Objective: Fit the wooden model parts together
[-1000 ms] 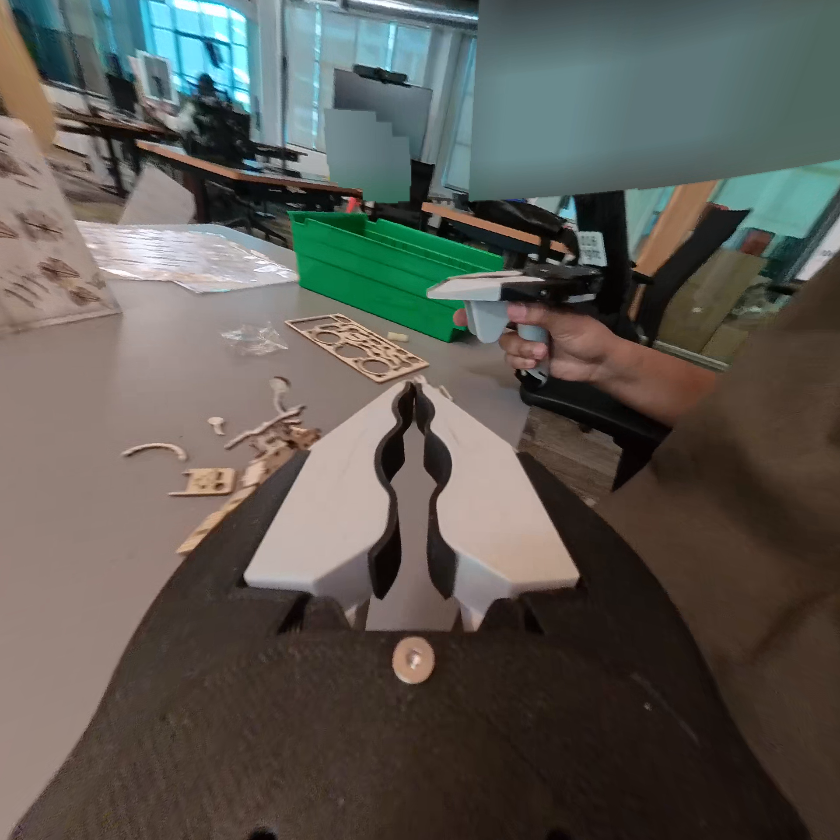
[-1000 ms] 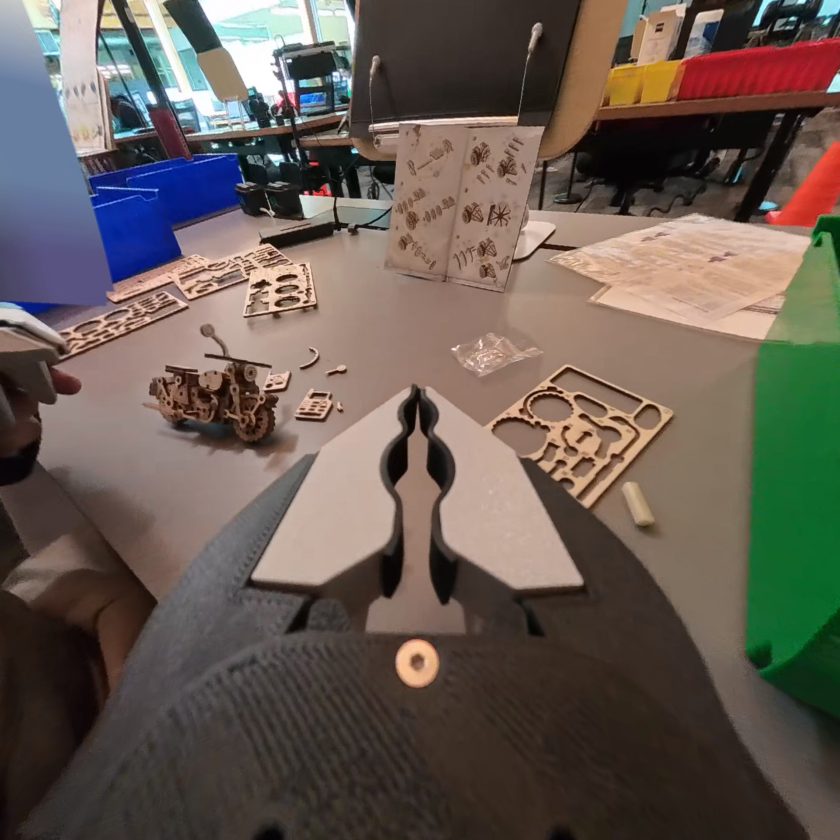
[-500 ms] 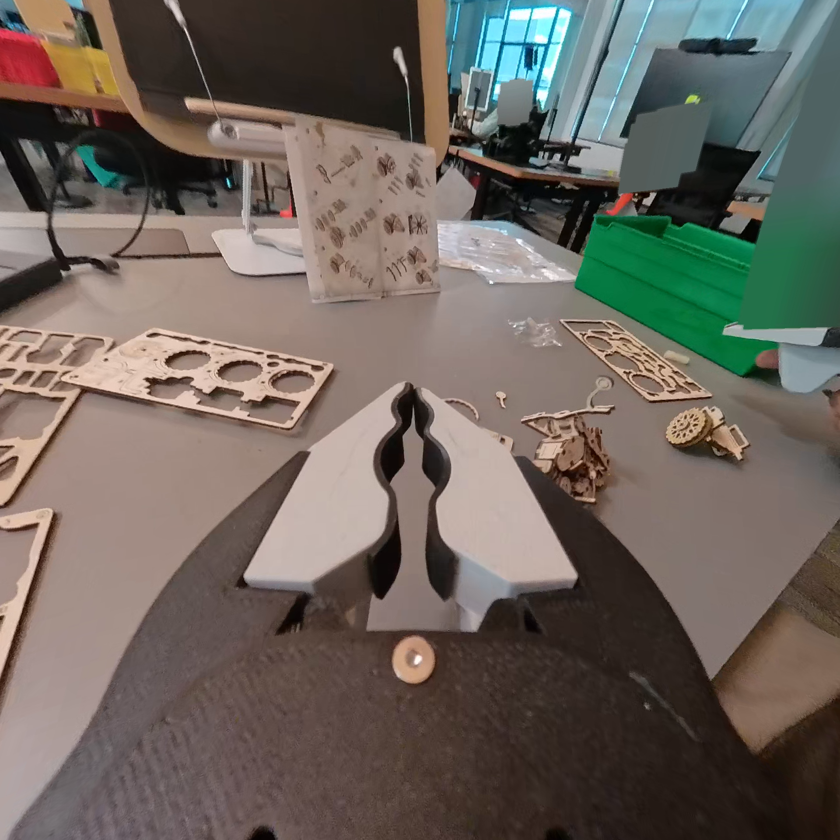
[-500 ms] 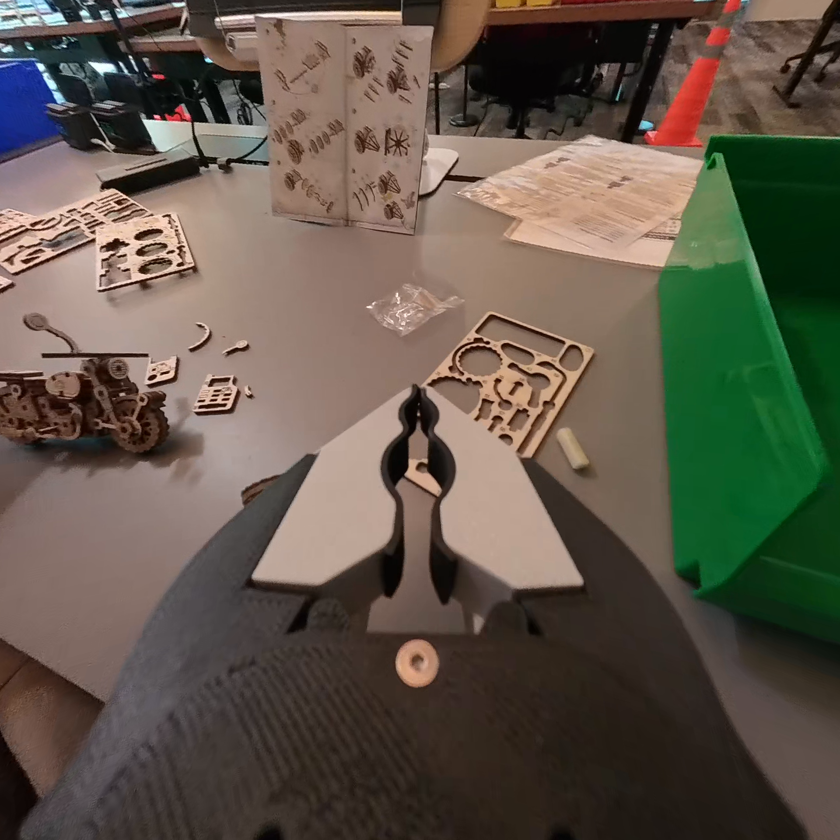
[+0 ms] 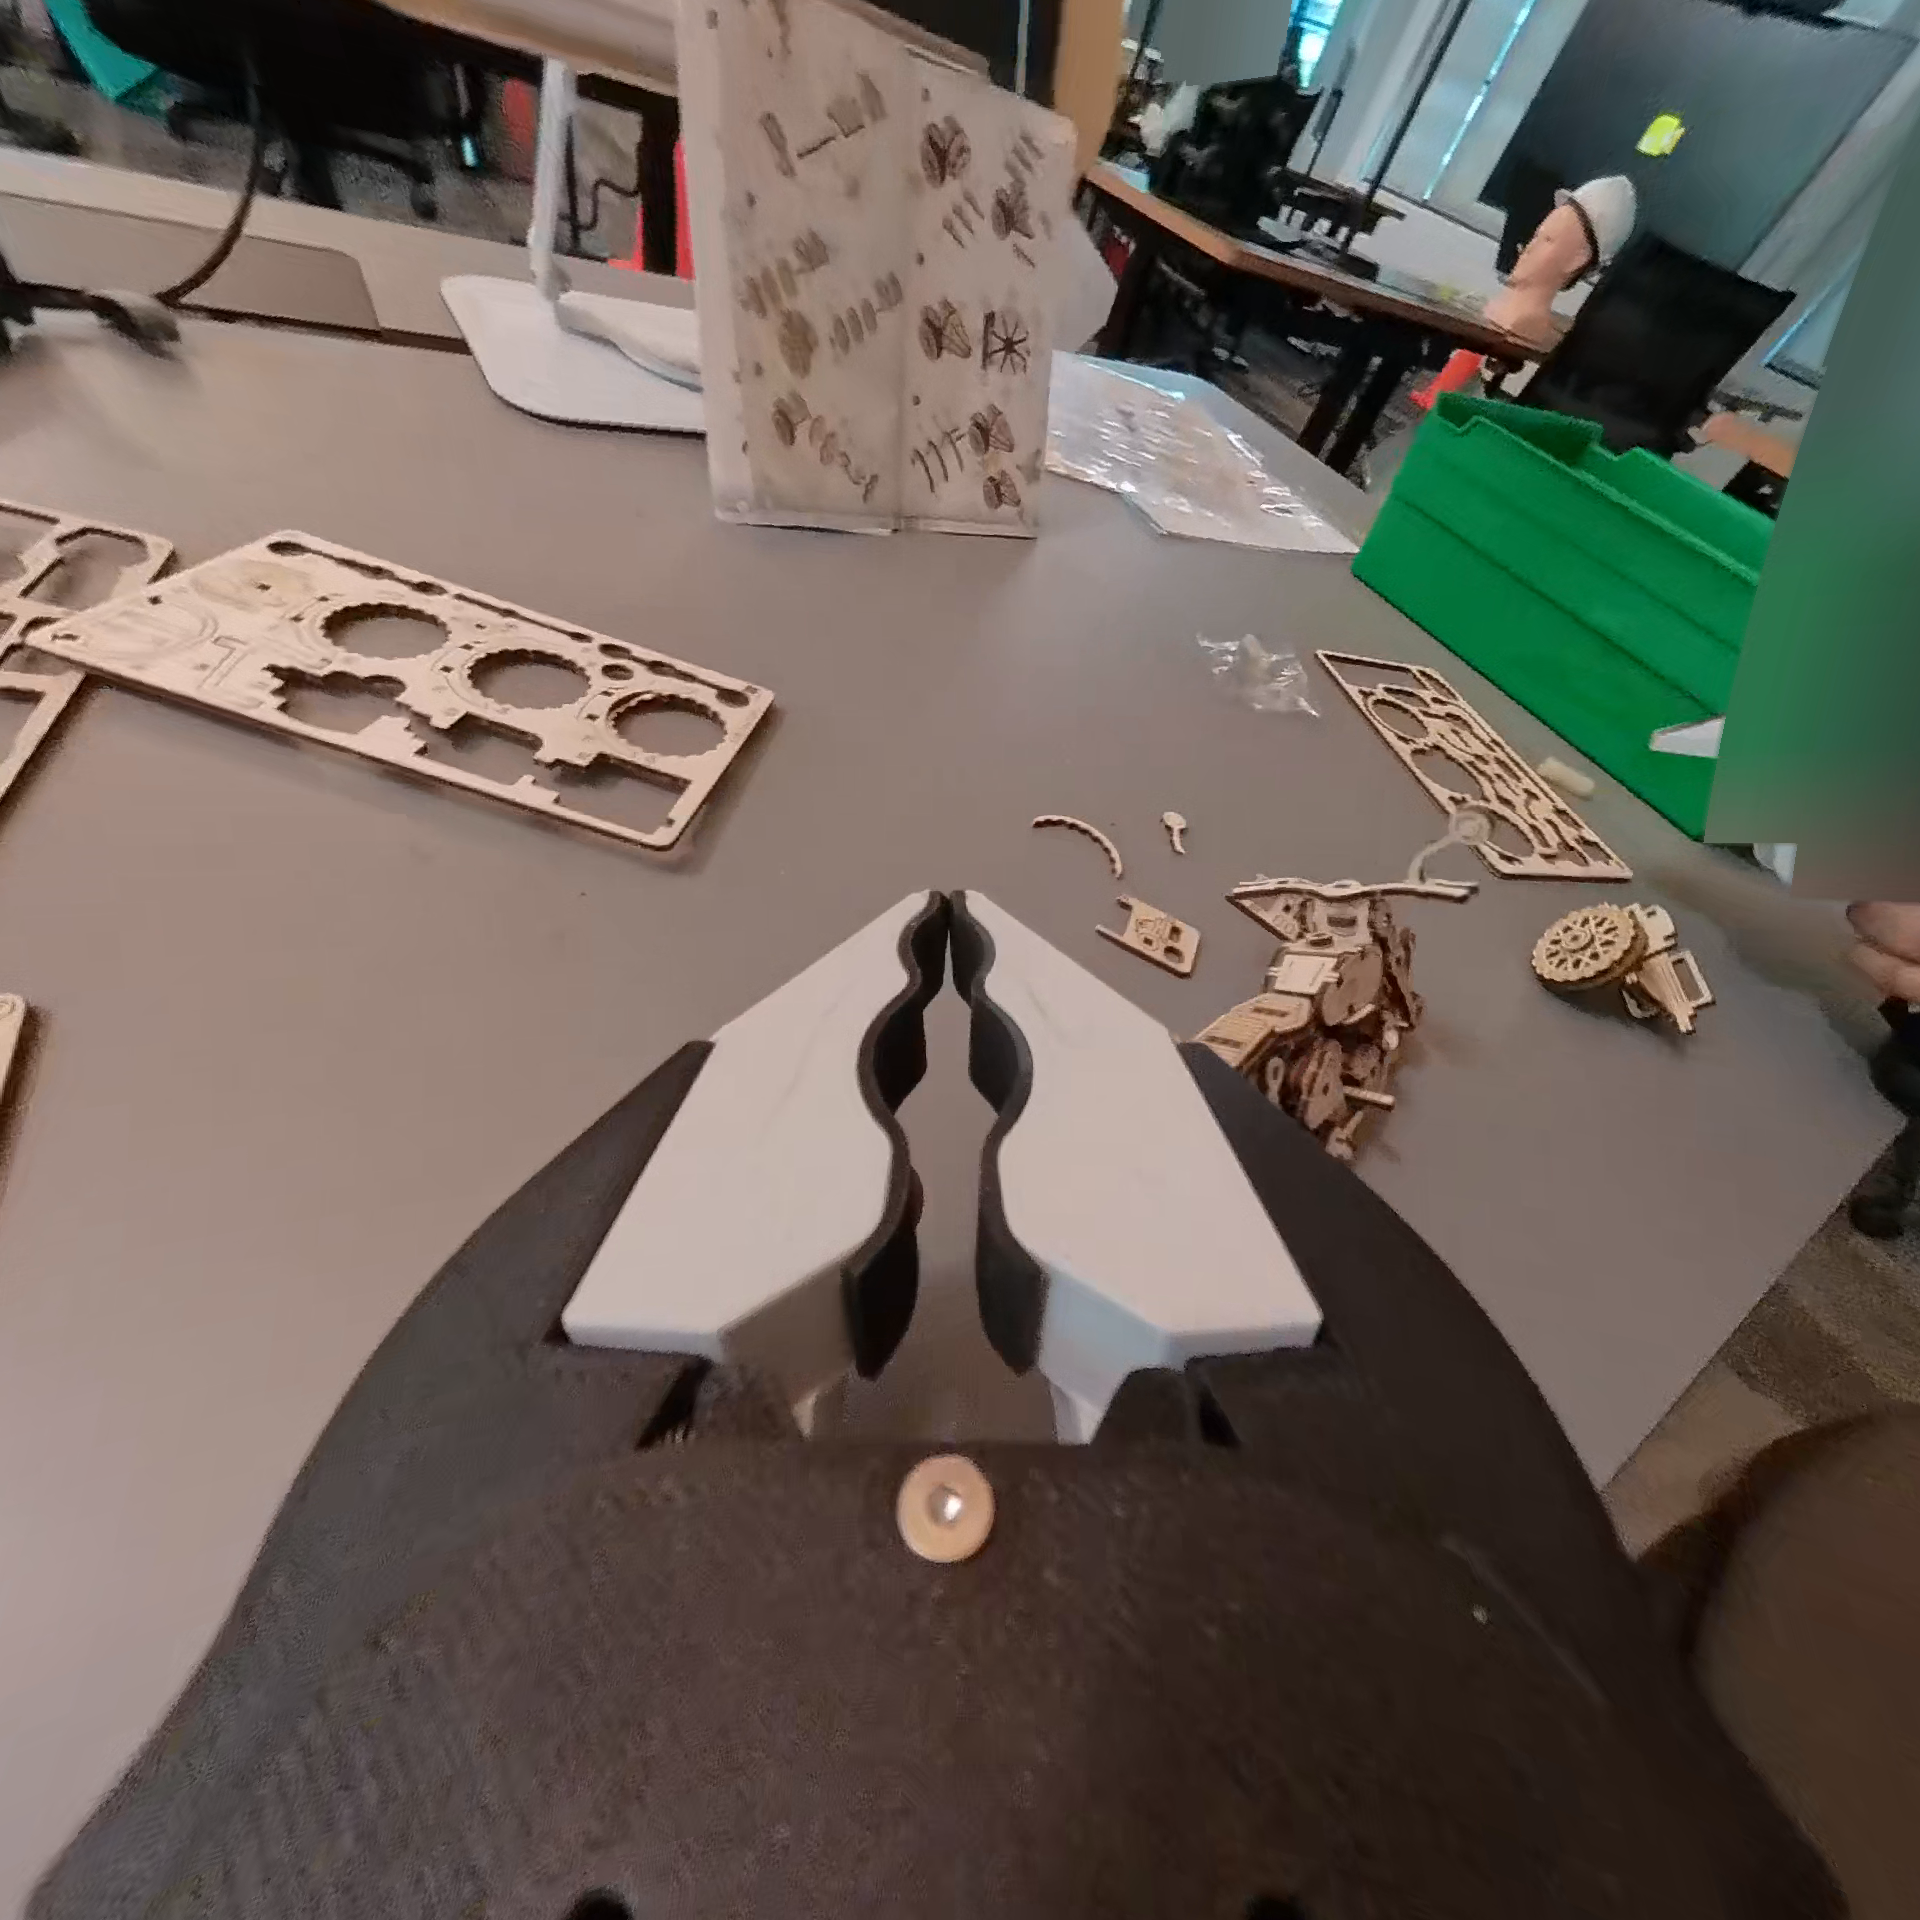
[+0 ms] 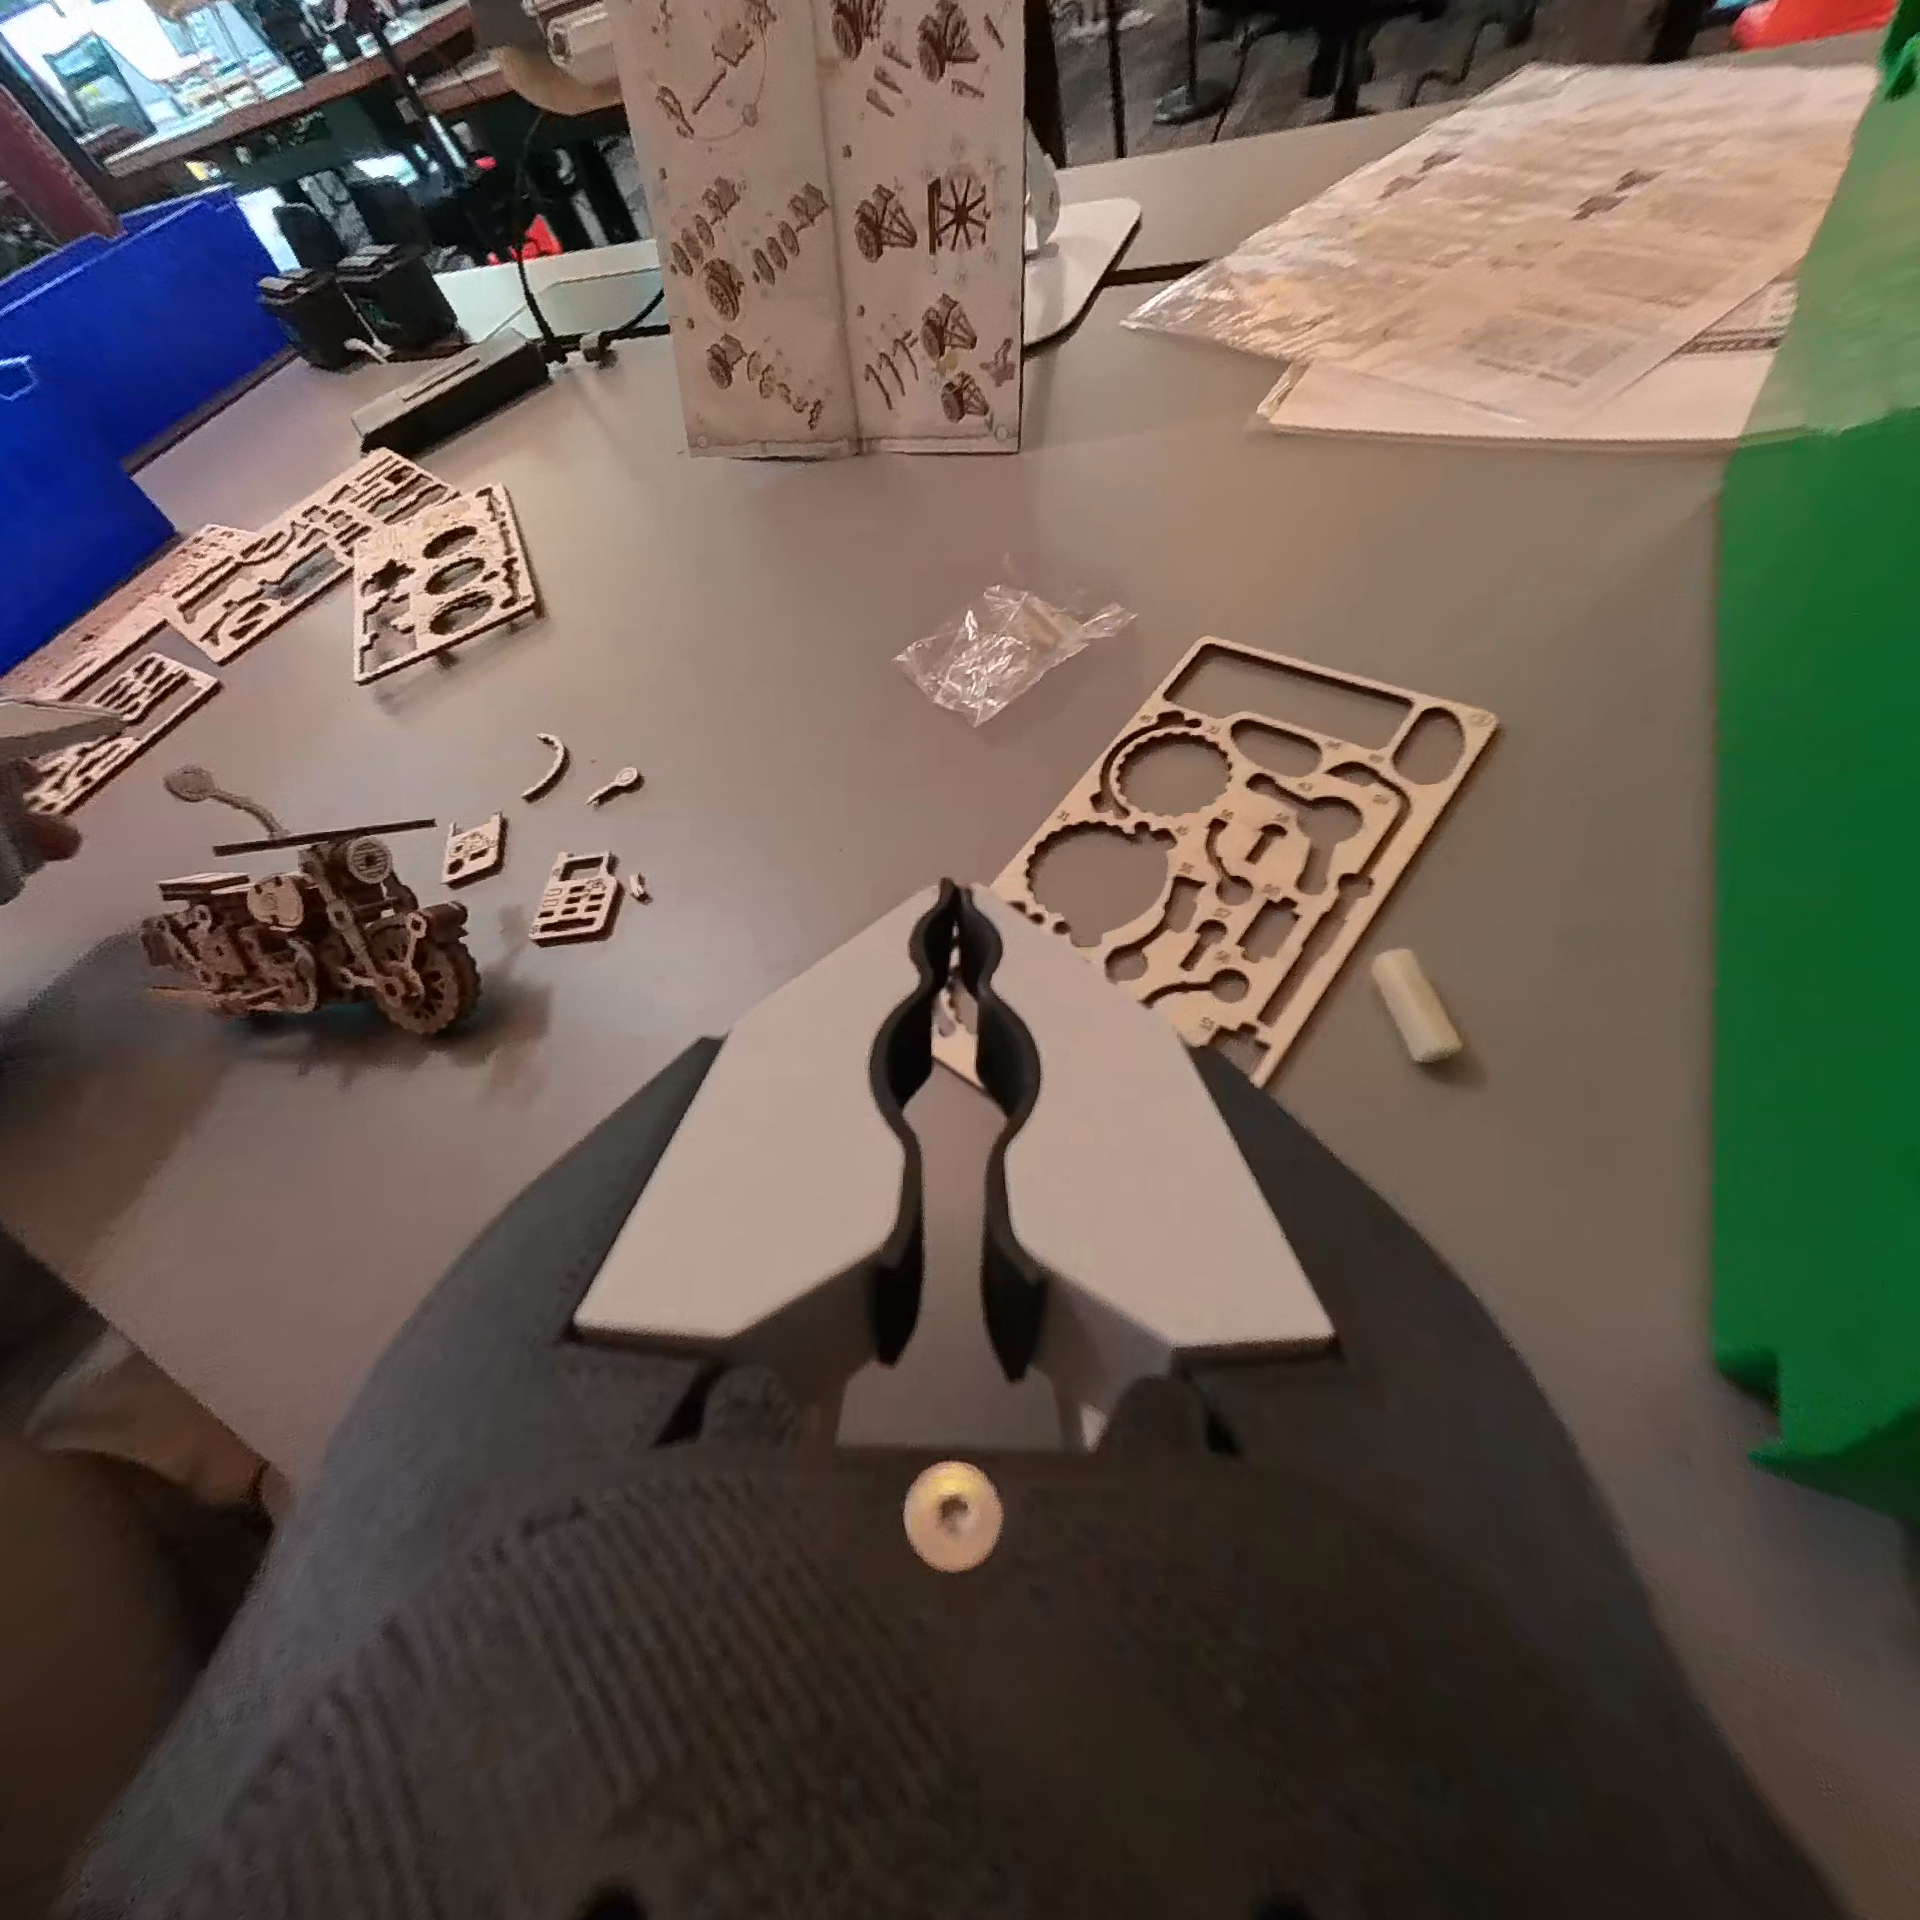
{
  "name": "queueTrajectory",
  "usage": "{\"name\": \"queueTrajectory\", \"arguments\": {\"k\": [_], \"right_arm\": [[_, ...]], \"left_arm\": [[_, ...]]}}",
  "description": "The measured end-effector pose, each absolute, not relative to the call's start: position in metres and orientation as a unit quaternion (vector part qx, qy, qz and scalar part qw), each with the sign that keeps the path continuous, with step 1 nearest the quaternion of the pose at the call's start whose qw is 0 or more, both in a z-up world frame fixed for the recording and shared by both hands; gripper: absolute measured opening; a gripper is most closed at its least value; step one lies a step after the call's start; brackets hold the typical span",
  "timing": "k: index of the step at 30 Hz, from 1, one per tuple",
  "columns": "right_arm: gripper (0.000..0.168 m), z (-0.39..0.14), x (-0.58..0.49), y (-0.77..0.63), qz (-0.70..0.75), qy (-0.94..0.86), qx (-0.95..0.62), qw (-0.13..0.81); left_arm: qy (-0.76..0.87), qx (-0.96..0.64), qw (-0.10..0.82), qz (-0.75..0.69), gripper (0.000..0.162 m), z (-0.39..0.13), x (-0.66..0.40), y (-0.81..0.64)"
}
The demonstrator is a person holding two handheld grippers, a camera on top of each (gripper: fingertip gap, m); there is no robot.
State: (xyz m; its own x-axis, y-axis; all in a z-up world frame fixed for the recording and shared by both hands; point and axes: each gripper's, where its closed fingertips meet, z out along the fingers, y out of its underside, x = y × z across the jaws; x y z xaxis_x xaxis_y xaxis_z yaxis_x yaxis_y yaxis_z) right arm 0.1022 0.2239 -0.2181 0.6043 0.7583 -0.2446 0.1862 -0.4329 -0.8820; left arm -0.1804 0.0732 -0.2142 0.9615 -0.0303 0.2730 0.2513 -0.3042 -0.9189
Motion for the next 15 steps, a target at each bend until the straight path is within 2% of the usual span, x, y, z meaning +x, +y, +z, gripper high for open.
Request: {"name": "queueTrajectory", "arguments": {"k": [10, 15], "right_arm": [[0.000, -0.212, 0.092, 0.207, 0.380, -0.339, -0.752, 0.419], [0.001, -0.217, 0.090, 0.207, 0.372, -0.347, -0.758, 0.409]], "left_arm": [[-0.185, -0.817, 0.542, -0.064, 0.000, -0.234, -0.217, 0.077], [-0.172, -0.828, 0.529, -0.073, 0.000, -0.239, -0.212, 0.080]]}}
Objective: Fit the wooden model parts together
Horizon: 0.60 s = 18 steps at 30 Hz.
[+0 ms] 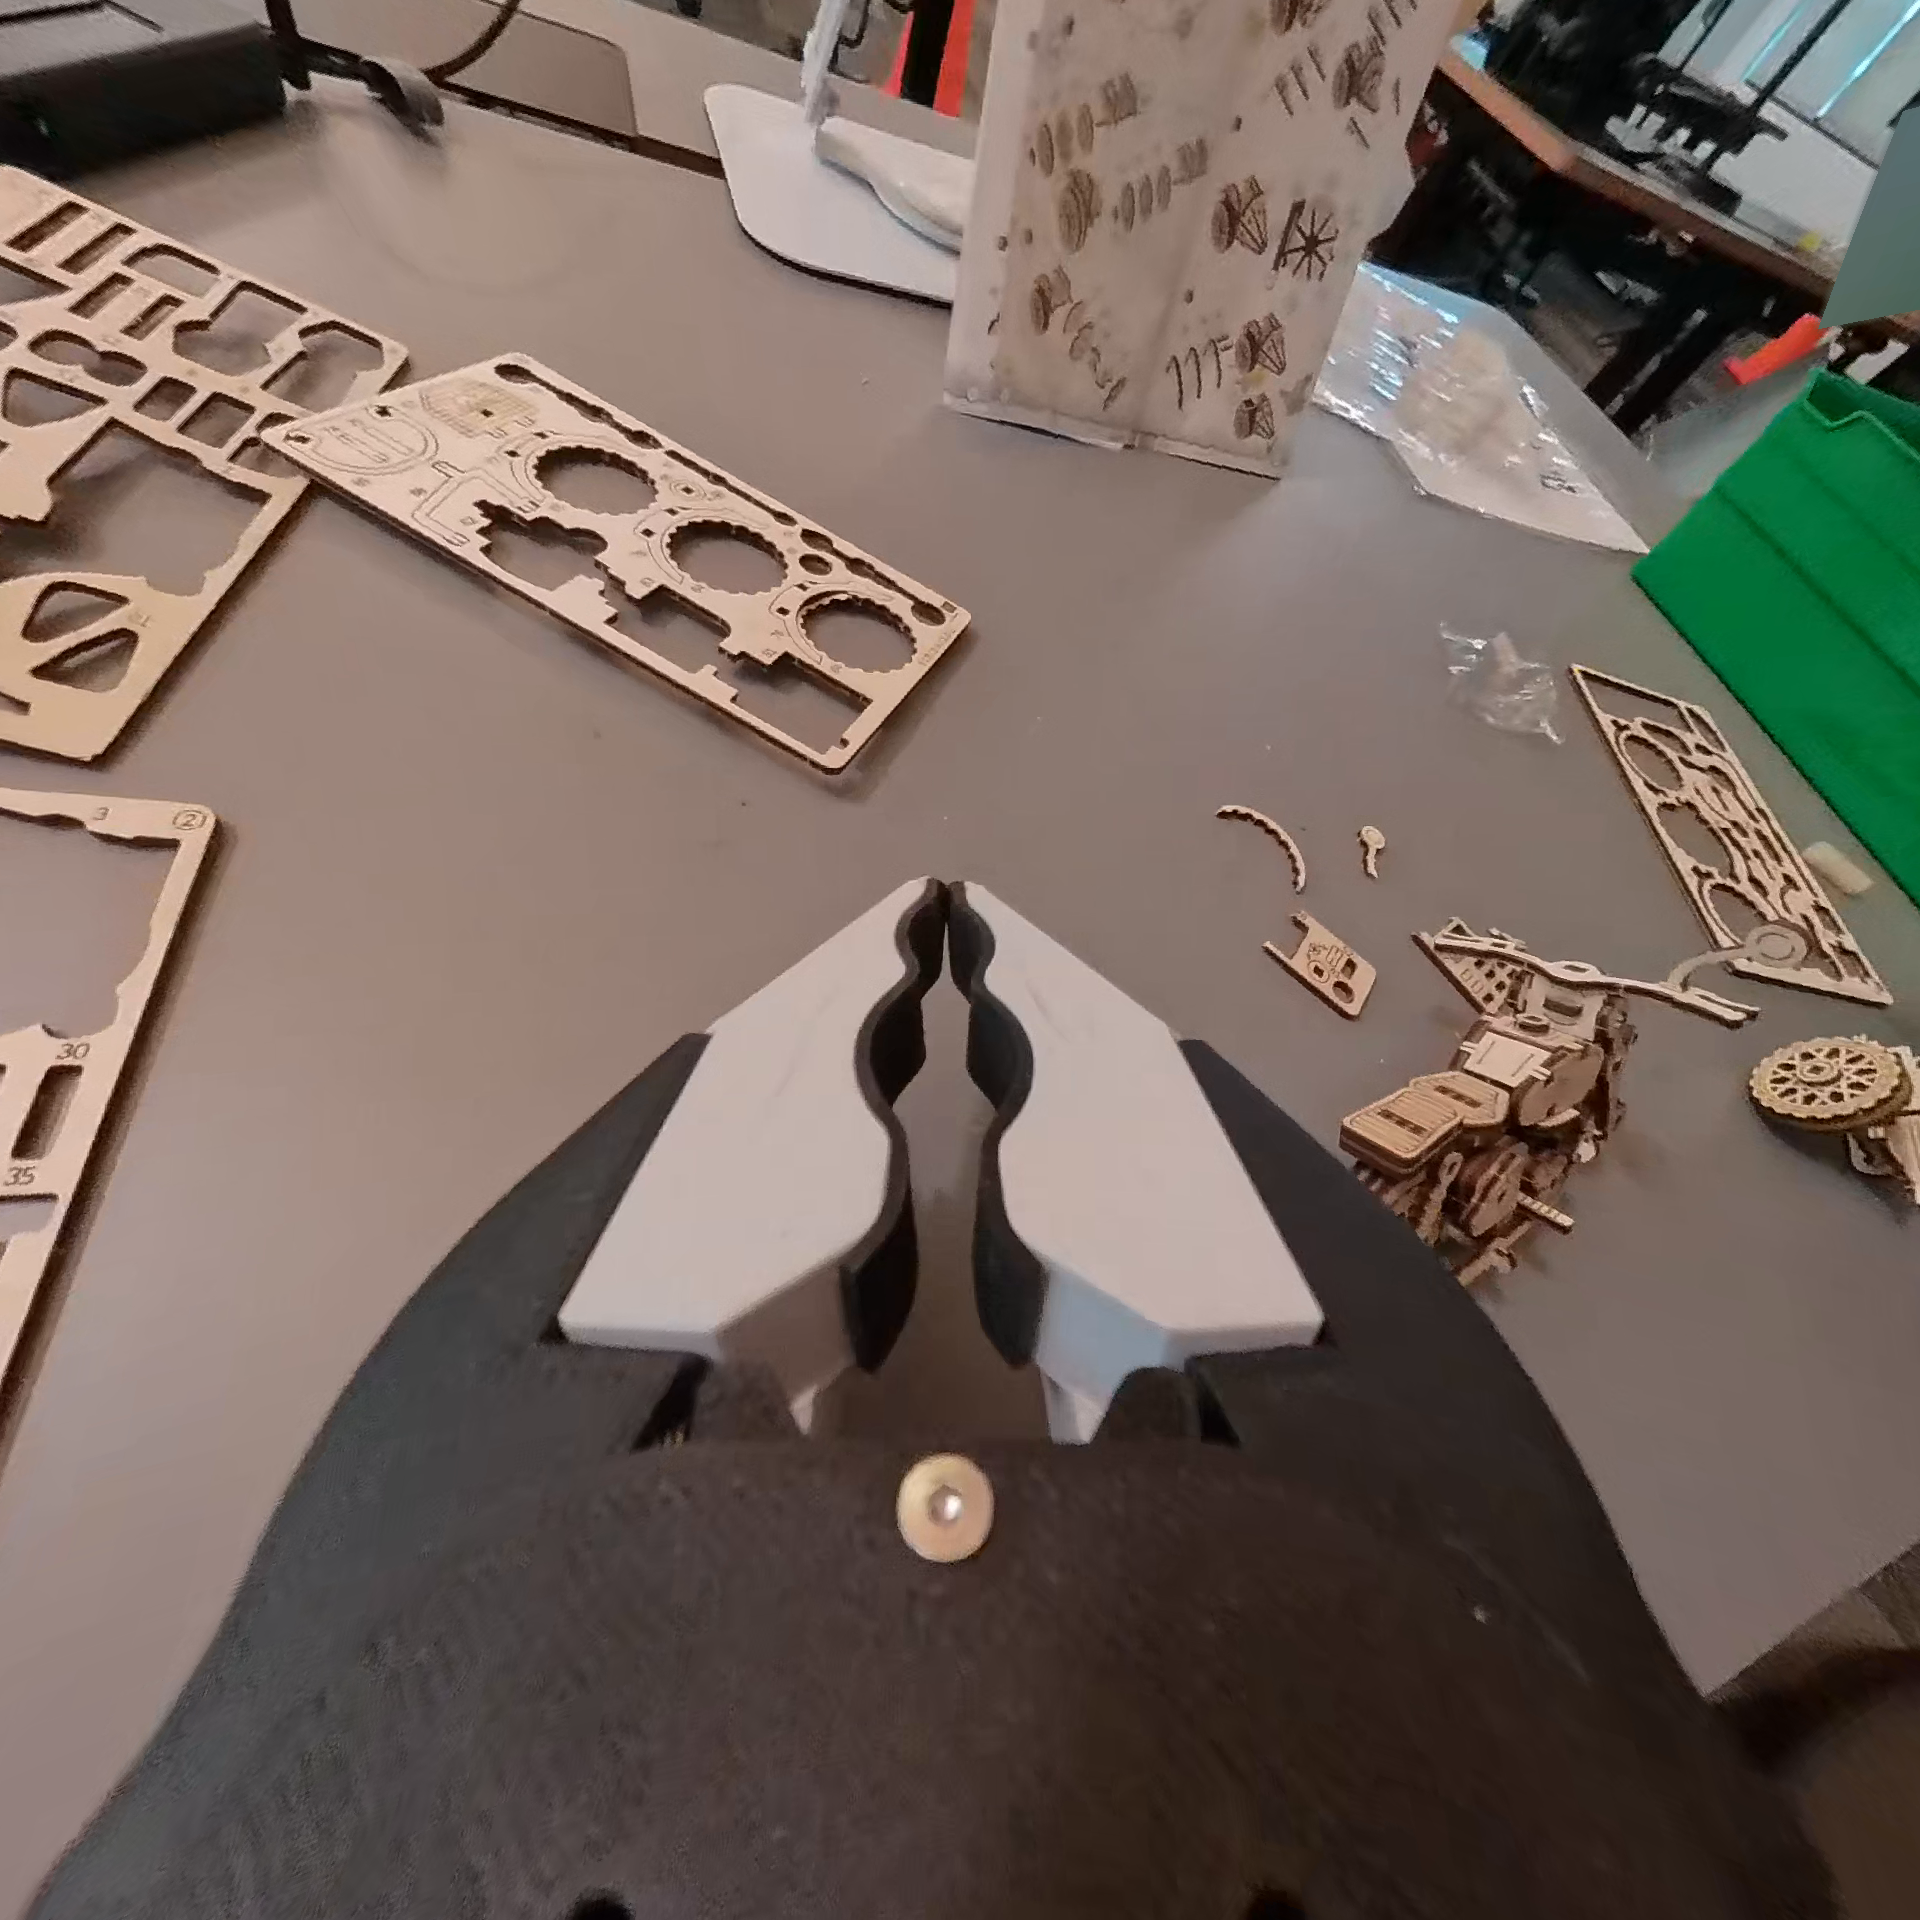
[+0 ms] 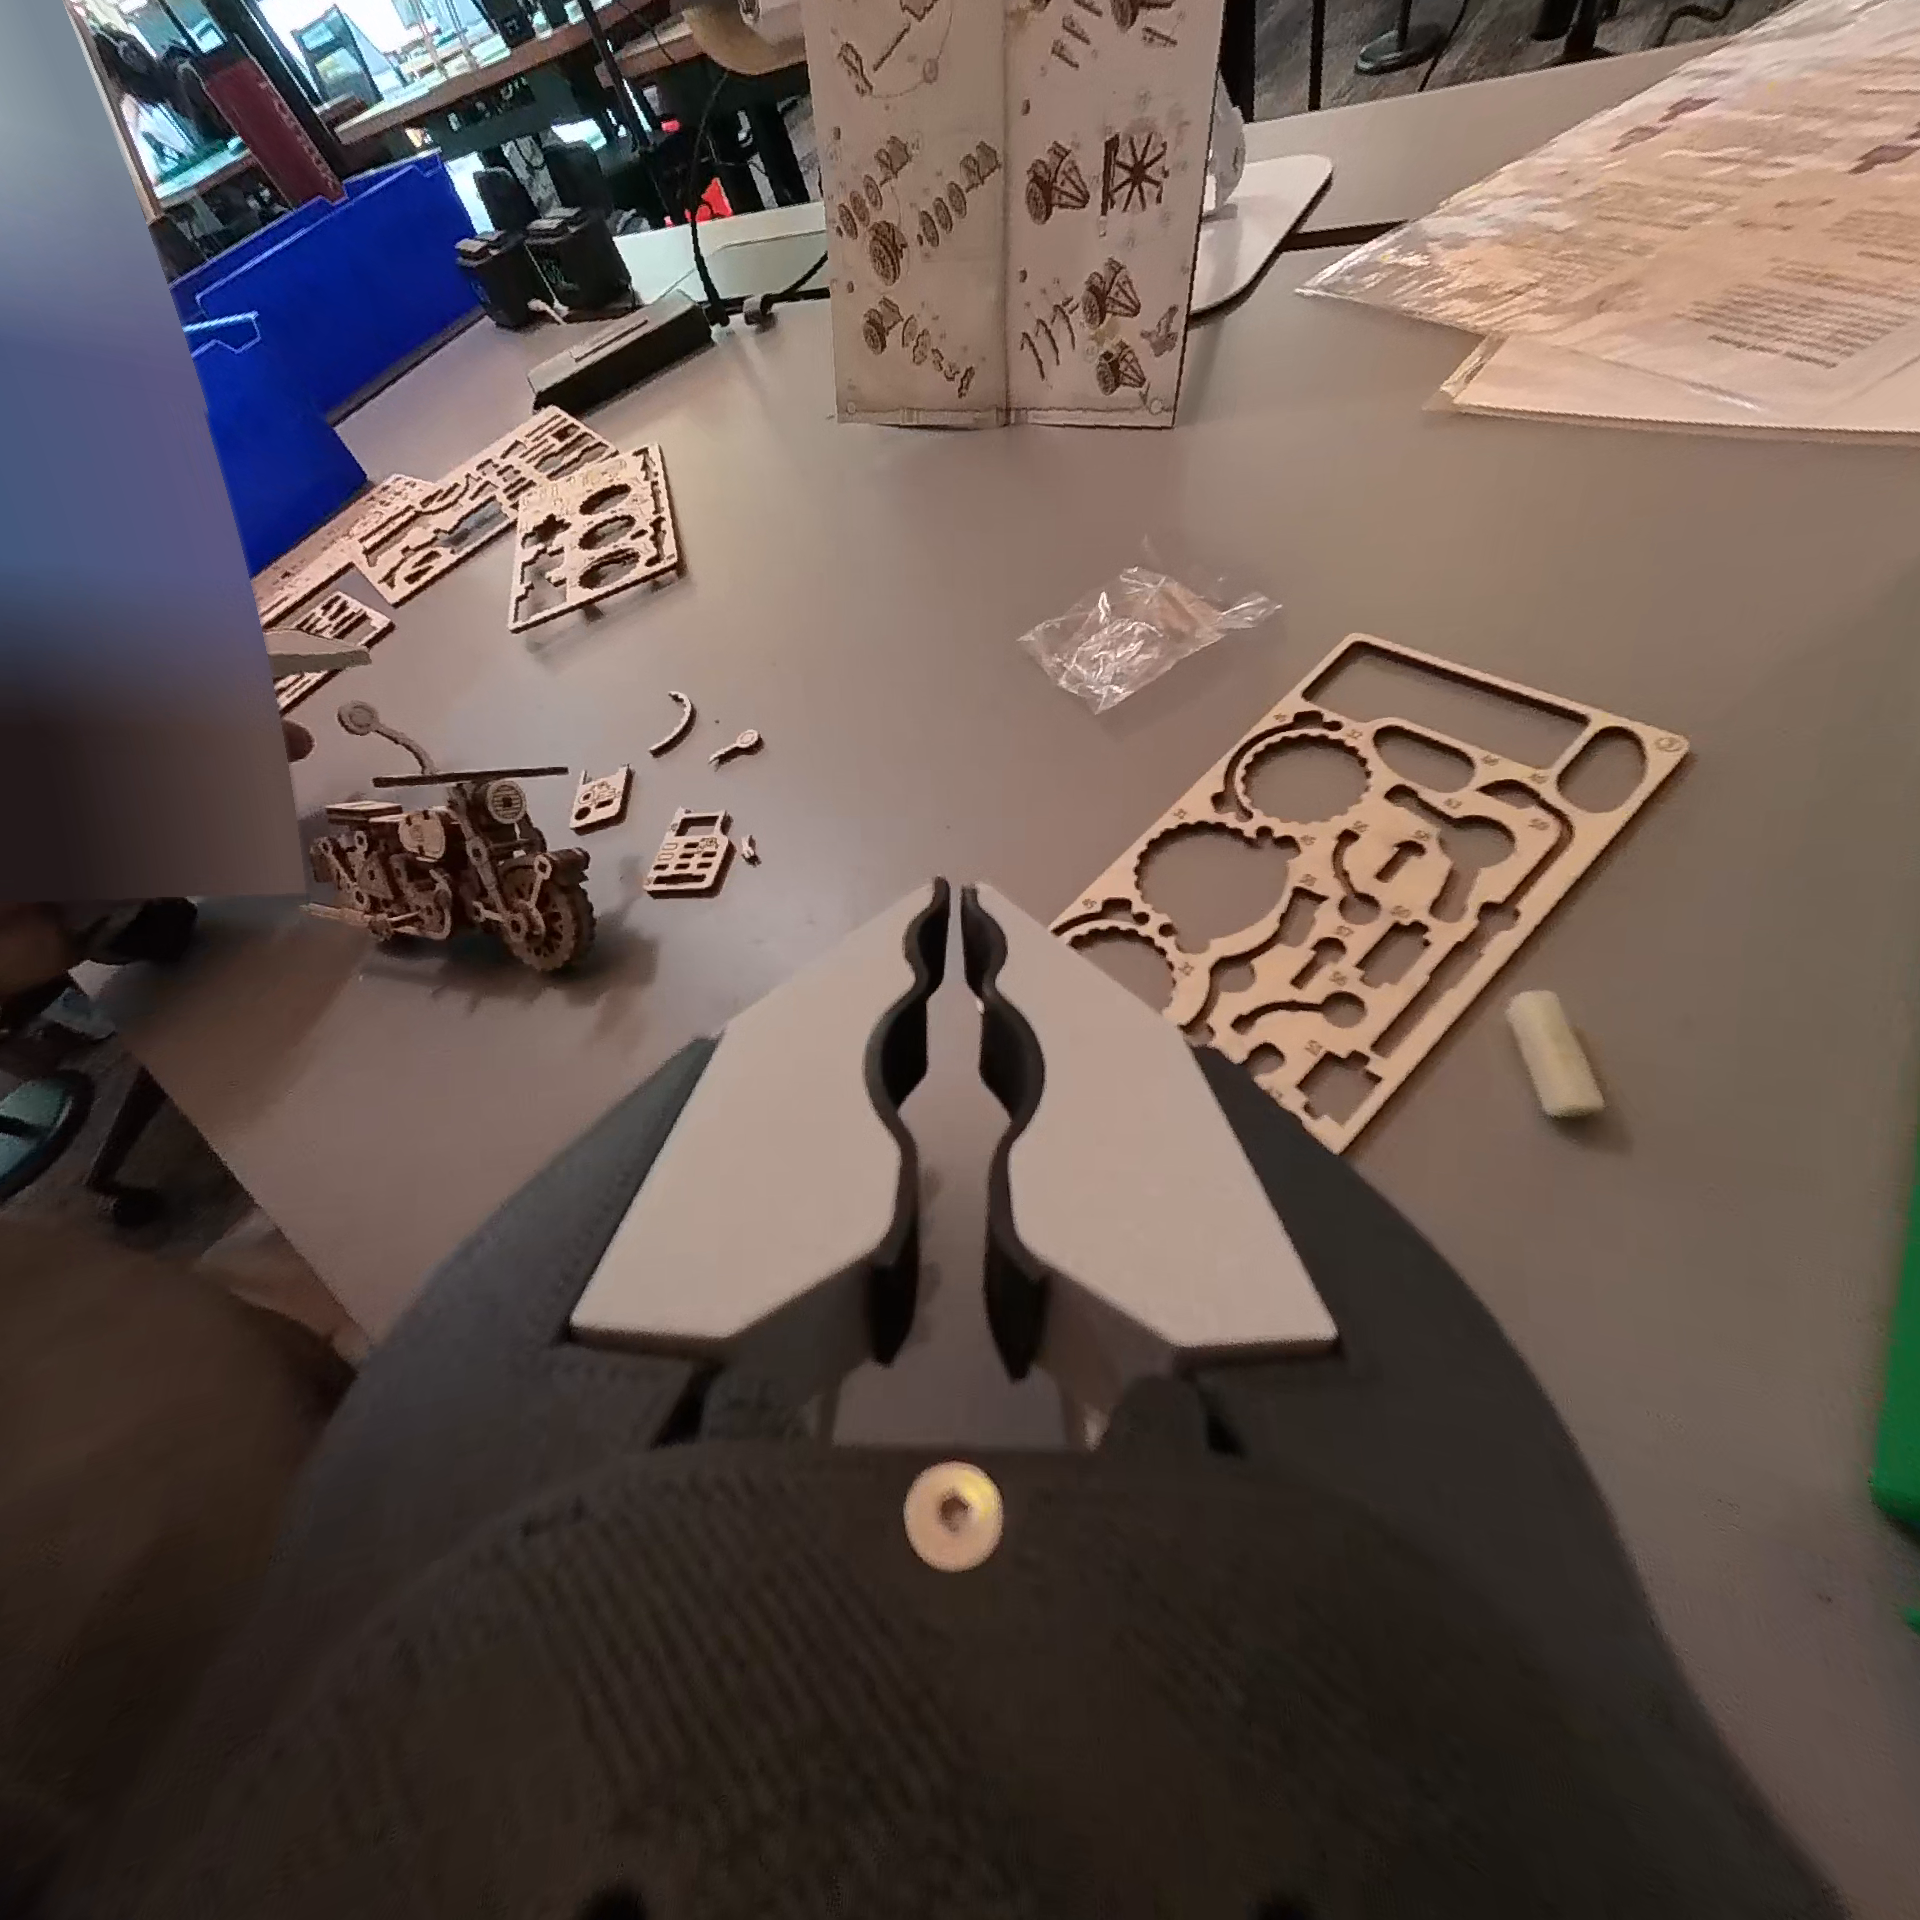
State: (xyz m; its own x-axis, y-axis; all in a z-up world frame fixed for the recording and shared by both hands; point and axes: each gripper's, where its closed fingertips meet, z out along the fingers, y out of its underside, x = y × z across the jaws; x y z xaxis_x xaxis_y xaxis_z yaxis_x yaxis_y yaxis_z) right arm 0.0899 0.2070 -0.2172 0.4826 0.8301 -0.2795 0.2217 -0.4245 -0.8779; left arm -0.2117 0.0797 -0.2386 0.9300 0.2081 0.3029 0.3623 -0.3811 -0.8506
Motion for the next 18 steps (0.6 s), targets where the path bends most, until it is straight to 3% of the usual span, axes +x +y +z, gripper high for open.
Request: {"name": "queueTrajectory", "arguments": {"k": [18], "right_arm": [[0.000, -0.224, 0.078, 0.205, 0.388, -0.366, -0.748, 0.395]], "left_arm": [[-0.134, -0.855, 0.498, -0.058, 0.000, -0.248, -0.201, 0.085]]}}
